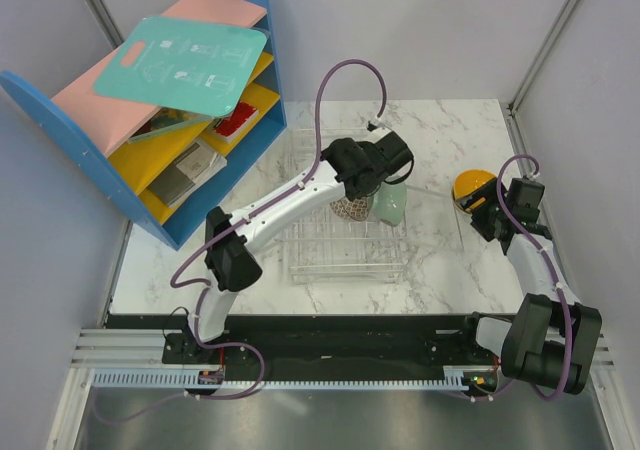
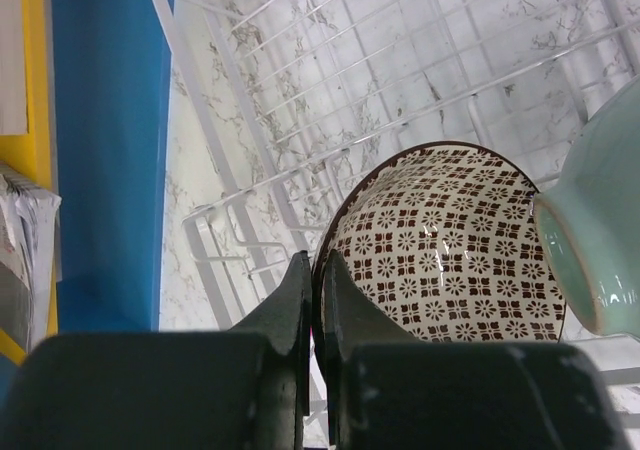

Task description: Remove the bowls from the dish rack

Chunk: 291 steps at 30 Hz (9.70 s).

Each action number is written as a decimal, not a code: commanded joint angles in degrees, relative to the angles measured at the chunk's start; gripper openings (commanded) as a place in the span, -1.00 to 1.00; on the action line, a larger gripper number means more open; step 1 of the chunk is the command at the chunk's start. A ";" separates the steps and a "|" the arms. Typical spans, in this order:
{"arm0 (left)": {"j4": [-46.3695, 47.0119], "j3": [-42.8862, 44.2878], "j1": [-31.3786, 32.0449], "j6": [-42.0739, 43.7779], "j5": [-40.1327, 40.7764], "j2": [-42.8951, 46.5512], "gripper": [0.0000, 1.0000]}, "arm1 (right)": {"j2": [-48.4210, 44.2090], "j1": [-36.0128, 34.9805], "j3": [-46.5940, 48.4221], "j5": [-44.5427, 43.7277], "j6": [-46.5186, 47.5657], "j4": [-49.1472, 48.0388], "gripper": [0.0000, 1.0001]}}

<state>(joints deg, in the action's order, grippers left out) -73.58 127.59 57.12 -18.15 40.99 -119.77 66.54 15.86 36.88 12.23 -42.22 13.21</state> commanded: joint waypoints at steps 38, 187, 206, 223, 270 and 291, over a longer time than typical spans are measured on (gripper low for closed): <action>19.44 14.00 -6.15 7.17 -4.77 6.21 -0.96 | 3.22 -8.98 22.85 11.23 -7.36 -12.60 0.55; 24.01 -8.86 2.64 8.83 -4.51 13.25 0.45 | -0.19 -0.74 21.65 -12.95 0.91 12.28 0.63; 18.30 4.60 10.37 11.65 -5.40 0.41 0.46 | -1.16 -0.74 9.70 -3.97 -1.11 4.10 0.64; 9.34 4.95 12.75 8.05 6.46 -6.36 0.40 | -1.51 -0.83 10.23 -0.28 -1.90 3.22 0.64; 6.43 13.39 14.42 9.19 16.13 -8.56 -0.96 | 2.45 -1.97 1.88 15.28 -2.17 -9.26 0.51; 11.44 11.98 12.84 13.23 20.97 -3.72 -0.96 | 3.24 -1.97 3.37 14.67 -2.08 -8.82 0.52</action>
<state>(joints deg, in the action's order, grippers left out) -65.76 138.47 70.63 -8.56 58.59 -128.73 69.52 13.98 38.96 26.70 -45.21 6.35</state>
